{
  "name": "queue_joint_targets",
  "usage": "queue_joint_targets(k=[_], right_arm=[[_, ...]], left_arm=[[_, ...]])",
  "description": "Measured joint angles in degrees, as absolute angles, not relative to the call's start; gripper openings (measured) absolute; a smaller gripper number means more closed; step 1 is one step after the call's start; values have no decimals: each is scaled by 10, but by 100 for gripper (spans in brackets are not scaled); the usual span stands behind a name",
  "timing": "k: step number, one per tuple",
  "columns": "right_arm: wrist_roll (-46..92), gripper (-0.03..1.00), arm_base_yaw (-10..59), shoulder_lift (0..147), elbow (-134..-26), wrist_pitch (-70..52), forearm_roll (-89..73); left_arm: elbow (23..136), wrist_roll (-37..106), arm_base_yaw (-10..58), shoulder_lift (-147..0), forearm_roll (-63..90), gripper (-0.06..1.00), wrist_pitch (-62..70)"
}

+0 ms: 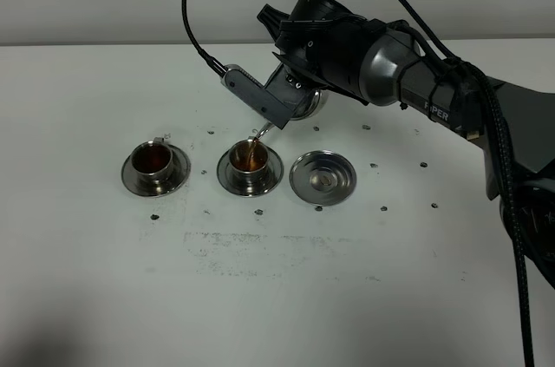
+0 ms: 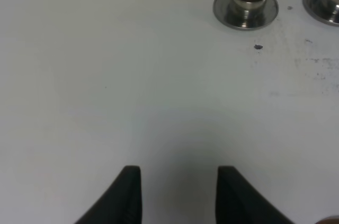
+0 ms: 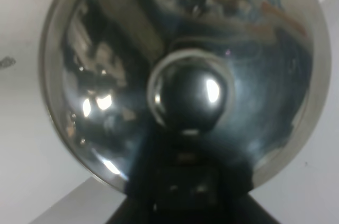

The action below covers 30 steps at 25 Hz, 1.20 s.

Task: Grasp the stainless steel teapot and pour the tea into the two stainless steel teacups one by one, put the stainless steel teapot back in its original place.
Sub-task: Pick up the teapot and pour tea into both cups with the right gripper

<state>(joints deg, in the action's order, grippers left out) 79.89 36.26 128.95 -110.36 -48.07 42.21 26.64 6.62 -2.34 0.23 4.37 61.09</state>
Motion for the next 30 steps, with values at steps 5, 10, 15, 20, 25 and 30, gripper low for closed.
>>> queue_joint_targets(k=[5, 10, 15, 20, 25, 30], right_arm=[[799, 18, 368, 1290, -1104, -478, 435], [799, 18, 371, 1290, -1104, -467, 446], [799, 18, 371, 1290, -1104, -464, 459], [799, 18, 371, 1290, -1104, -464, 465], [799, 18, 371, 1290, -1104, -464, 474], [811, 18, 371, 1290, -1104, -464, 475]], left_arm=[[266, 66, -23, 2, 44, 38, 611], [266, 66, -23, 2, 44, 38, 611], [266, 66, -23, 2, 44, 38, 611], [266, 66, -23, 2, 44, 38, 611], [266, 66, -23, 2, 44, 38, 611], [266, 66, -23, 2, 44, 38, 611]])
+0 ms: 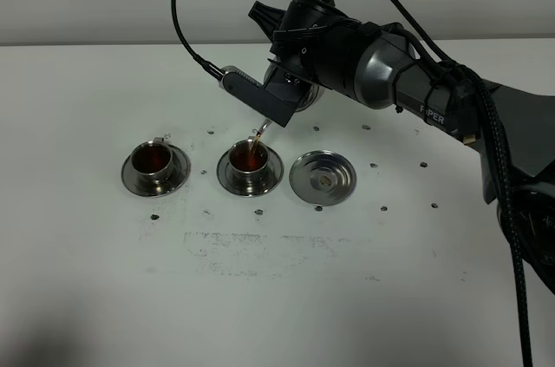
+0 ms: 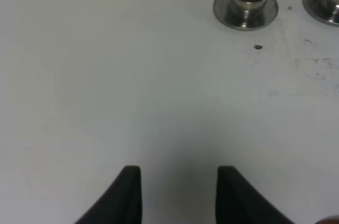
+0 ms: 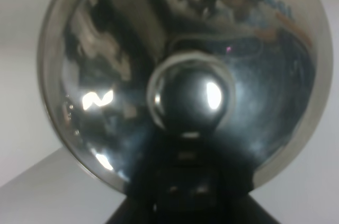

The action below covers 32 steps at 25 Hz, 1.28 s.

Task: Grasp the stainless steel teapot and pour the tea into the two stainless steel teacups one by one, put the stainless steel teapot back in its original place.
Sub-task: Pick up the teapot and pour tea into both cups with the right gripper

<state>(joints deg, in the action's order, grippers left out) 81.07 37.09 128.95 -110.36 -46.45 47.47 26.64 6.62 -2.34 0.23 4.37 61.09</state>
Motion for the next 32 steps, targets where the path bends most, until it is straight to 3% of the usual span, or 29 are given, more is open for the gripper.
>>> queue_joint_targets(k=[32], right_arm=[[814, 18, 372, 1290, -1104, -451, 494]], left_arm=[[266, 66, -23, 2, 44, 38, 611]])
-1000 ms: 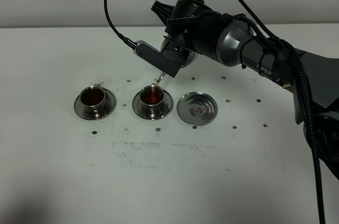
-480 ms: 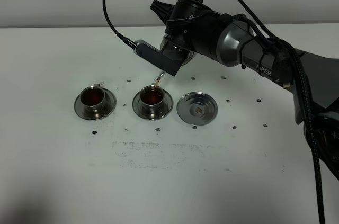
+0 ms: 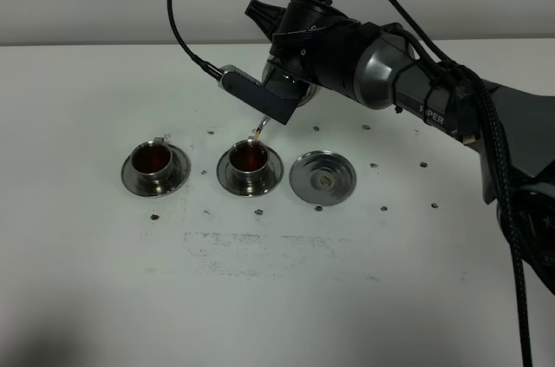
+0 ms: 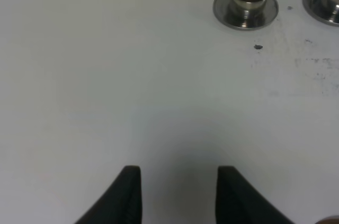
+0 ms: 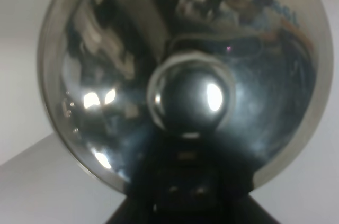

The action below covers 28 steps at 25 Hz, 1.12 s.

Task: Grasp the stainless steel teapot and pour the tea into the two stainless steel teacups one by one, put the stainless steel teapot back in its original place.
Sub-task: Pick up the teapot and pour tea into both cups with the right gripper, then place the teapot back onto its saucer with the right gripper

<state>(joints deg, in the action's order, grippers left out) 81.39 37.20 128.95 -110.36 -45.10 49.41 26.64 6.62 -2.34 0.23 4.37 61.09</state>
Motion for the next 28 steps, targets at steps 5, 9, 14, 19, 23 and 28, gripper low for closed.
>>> queue_joint_targets(k=[5, 9, 14, 19, 23, 28], right_arm=[[814, 18, 372, 1290, -1104, -451, 488], [814, 18, 372, 1290, -1104, -454, 461], [813, 18, 370, 1290, -1104, -457, 416], [807, 18, 362, 1280, -1104, -461, 376], [791, 18, 356, 1251, -1104, -464, 336], [780, 18, 337, 1220, -1104, -498, 249]], left_arm=[[266, 66, -23, 2, 44, 38, 611], [266, 66, -23, 2, 44, 38, 611], [266, 66, -23, 2, 44, 38, 611], [266, 66, -23, 2, 44, 38, 611], [266, 66, -23, 2, 44, 38, 611], [266, 66, -23, 2, 44, 38, 611]])
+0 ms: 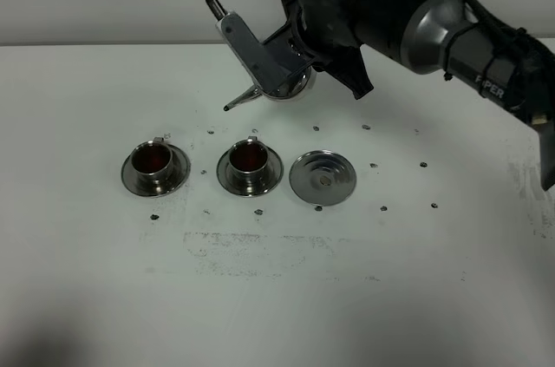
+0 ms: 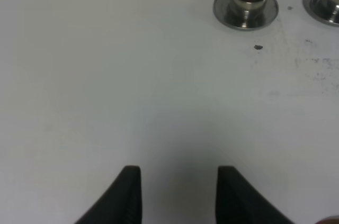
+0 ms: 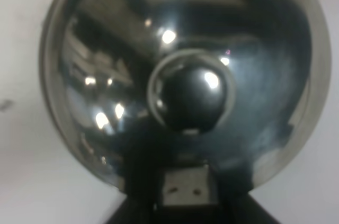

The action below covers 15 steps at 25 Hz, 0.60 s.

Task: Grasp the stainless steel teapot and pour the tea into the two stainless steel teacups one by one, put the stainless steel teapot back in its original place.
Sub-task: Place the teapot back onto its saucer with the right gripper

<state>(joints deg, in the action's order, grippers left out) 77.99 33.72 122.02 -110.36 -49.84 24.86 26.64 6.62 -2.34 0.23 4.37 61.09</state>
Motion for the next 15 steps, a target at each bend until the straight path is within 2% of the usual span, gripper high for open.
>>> queue_joint_targets(k=[4, 10, 15], right_arm=[[739, 18, 320, 1205, -1104, -532, 179], [520, 18, 306, 1174, -1099, -536, 114], [424, 18, 298, 1124, -1009, -511, 77]], left_arm=[[266, 66, -23, 2, 44, 38, 611], [266, 66, -23, 2, 44, 38, 611], [266, 66, -23, 2, 44, 38, 611]])
